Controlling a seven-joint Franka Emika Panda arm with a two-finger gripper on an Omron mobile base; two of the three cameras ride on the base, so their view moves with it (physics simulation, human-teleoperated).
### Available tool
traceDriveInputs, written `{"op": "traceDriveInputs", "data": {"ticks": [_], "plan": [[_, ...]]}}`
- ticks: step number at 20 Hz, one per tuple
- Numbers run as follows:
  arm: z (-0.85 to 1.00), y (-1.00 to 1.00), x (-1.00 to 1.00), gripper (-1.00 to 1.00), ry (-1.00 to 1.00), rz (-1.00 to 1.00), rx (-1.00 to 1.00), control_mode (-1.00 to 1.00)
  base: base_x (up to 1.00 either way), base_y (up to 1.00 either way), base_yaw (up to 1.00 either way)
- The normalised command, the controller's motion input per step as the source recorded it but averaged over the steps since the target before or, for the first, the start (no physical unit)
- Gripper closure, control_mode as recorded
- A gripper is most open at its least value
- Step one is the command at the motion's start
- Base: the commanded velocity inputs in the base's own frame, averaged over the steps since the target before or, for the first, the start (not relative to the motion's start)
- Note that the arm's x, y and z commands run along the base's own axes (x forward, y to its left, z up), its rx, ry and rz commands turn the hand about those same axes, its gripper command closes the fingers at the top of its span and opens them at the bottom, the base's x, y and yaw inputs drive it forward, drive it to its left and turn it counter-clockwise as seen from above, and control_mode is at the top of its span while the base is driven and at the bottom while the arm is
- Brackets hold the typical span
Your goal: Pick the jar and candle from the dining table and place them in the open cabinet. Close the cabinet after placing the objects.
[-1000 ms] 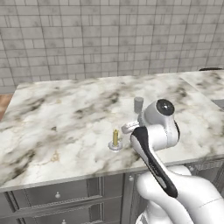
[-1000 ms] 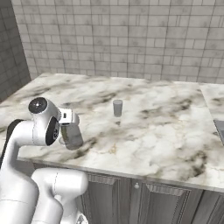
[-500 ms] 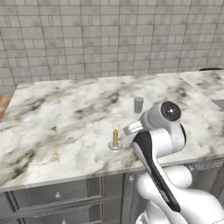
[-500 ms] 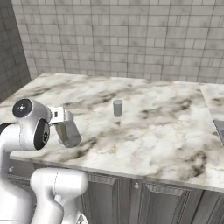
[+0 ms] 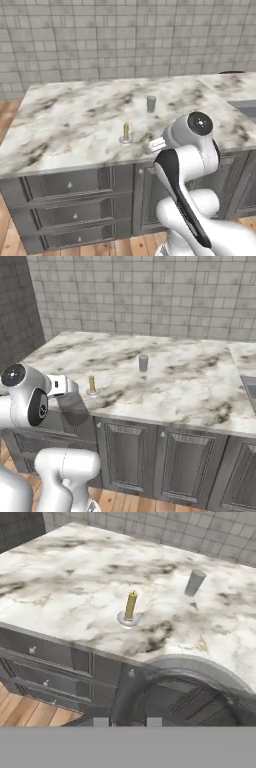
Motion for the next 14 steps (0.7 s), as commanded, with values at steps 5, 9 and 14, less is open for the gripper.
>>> {"op": "traceDriveInputs", "data": {"ticks": [5, 9, 14], "plan": [[0.00, 0.00, 0.00, 1.00, 0.00, 0.00, 0.00, 1.00, -0.55, 0.65, 0.29], [0.00, 0.00, 0.00, 1.00, 0.00, 0.00, 0.00, 1.00, -0.01, 0.69, 0.68], [0.00, 0.00, 0.00, 1.00, 0.00, 0.00, 0.00, 1.00, 0.00, 0.64, 0.77]]}}
